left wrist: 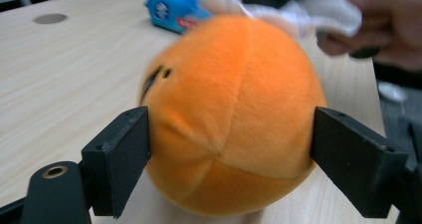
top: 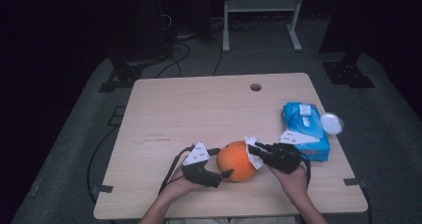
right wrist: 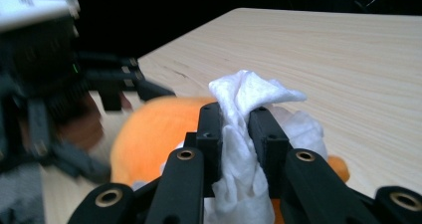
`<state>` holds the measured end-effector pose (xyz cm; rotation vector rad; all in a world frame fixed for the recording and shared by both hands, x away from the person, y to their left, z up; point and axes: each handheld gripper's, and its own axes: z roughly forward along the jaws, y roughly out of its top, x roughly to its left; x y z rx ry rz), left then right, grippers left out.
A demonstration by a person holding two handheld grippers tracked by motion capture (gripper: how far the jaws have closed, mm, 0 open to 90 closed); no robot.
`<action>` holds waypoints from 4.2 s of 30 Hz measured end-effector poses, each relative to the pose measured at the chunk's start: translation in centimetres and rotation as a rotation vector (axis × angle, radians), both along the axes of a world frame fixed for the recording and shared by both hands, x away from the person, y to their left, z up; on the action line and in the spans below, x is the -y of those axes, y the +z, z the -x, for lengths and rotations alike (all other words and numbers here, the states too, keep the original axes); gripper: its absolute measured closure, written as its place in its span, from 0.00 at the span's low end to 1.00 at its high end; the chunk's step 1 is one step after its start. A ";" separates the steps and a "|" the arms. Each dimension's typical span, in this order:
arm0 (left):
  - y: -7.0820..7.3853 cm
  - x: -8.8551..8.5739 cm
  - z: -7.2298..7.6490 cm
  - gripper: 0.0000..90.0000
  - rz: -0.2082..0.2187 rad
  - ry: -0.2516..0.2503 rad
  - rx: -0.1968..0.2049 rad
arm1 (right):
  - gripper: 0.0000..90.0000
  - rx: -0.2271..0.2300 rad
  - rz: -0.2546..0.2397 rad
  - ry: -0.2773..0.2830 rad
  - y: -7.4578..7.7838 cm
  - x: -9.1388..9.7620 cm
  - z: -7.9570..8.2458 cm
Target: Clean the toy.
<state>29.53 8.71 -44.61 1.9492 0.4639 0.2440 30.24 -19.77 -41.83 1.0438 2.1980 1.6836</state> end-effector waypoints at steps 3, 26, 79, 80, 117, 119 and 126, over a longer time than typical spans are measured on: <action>-0.2 0.6 0.3 0.26 -0.044 -0.002 0.033 | 0.84 0.013 0.004 0.031 0.3 -1.2 0.7; 0.8 1.3 0.7 0.21 0.008 0.030 0.048 | 0.85 0.062 0.044 0.034 0.6 -1.5 1.0; 1.1 1.9 0.7 0.27 0.028 0.058 0.049 | 0.85 0.043 -0.050 0.017 0.4 0.1 0.7; 1.2 1.9 0.7 0.31 0.022 0.067 0.051 | 0.85 0.047 -0.054 0.020 0.5 -0.2 0.9; 1.5 1.9 0.7 0.44 0.026 0.085 0.026 | 0.85 0.154 0.035 0.024 1.8 -1.3 2.2; 1.5 1.7 0.6 0.45 0.035 0.097 0.012 | 0.85 0.166 0.047 0.044 1.9 -1.9 2.6; 1.9 0.3 0.1 0.45 0.062 0.171 -0.016 | 0.85 0.175 0.054 0.031 2.1 -1.4 2.6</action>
